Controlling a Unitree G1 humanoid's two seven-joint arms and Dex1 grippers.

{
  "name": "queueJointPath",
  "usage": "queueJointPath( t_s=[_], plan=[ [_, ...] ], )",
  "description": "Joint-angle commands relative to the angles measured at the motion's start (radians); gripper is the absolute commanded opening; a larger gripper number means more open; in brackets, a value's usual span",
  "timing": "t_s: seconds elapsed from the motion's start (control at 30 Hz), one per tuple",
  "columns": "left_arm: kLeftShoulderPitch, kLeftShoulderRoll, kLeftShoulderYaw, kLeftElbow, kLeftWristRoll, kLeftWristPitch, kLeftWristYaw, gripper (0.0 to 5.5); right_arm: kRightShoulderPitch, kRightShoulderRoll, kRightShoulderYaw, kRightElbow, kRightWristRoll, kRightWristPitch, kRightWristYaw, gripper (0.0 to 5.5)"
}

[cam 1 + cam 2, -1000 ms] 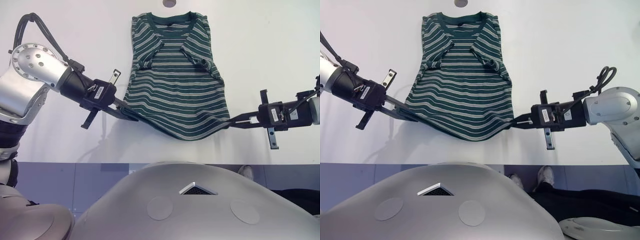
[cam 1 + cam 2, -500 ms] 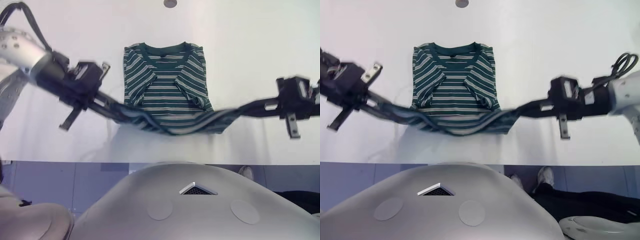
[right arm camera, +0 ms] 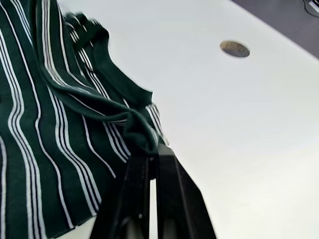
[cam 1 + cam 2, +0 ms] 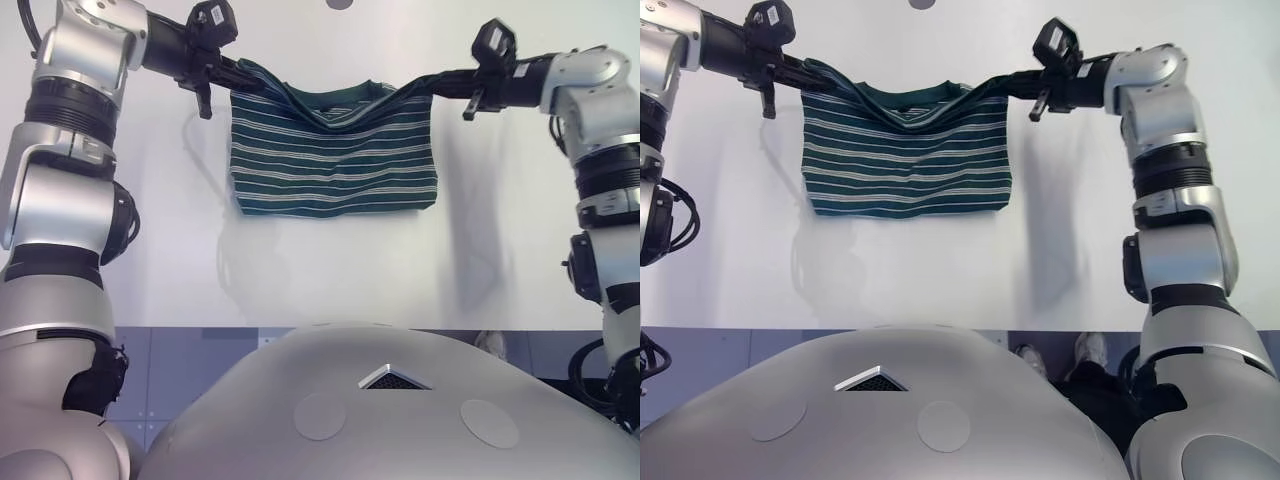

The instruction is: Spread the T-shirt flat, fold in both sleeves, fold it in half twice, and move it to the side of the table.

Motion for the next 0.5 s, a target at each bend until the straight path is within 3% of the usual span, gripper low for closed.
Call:
queueJointPath(
  t_s=[0.03, 0.23, 0.27, 0.5],
  plan=[
    [-0.027, -0.036, 0.036, 0.088, 0.068, -0.043, 0.095, 0.03, -0.026, 0.053, -0.014, 0.103, -0.069, -0.071, -0.086, 0.0],
    [-0.004, -0.052, 0.081, 0.144, 0.122, -0.034, 0.147, 0.03, -0.048, 0.11, -0.091, 0.23, -0.085, -0.077, -0.201, 0.0],
    [-0.007, -0.054, 0.091, 0.156, 0.132, -0.026, 0.181, 0.0, -0.055, 0.12, -0.112, 0.245, -0.075, -0.059, -0.223, 0.26],
    [-0.001, -0.055, 0.193, 0.179, 0.134, 0.054, 0.34, 1.35, -0.121, 0.217, -0.325, 0.311, 0.051, 0.133, -0.419, 1.6]
  ],
)
